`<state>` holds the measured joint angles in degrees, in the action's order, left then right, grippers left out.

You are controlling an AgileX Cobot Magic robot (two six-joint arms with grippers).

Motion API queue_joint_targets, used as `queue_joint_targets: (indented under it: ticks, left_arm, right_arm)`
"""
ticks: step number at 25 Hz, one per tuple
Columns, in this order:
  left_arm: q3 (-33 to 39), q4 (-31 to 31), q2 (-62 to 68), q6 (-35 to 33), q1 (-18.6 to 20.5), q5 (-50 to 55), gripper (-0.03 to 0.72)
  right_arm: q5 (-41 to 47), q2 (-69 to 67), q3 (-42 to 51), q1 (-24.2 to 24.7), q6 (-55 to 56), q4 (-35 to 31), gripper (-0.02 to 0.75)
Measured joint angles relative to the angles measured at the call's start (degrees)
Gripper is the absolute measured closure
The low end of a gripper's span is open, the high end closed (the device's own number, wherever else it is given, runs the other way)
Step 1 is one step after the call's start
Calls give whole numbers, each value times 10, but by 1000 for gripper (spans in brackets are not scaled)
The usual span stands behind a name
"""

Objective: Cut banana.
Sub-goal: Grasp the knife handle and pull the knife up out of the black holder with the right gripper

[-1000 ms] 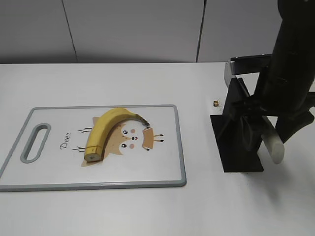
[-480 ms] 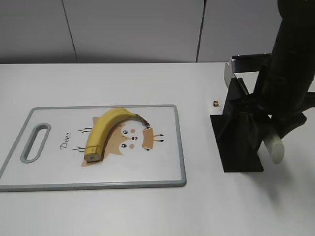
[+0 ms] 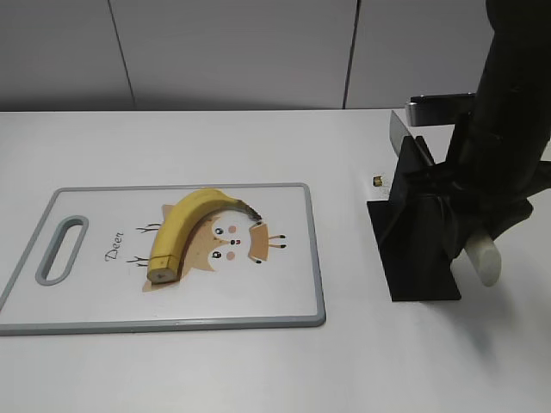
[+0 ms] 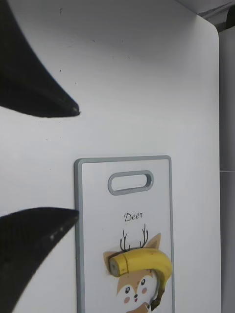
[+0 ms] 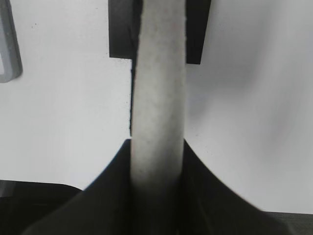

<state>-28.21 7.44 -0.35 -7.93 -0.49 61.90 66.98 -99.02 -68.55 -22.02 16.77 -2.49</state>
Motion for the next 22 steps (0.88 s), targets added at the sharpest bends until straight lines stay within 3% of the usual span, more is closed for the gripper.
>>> queue_joint_targets:
  ticks: [22]
  left_arm:
    - [0,0,0,0,0,0,114]
  right_arm:
    - [25,60,-31,0,1,22,575]
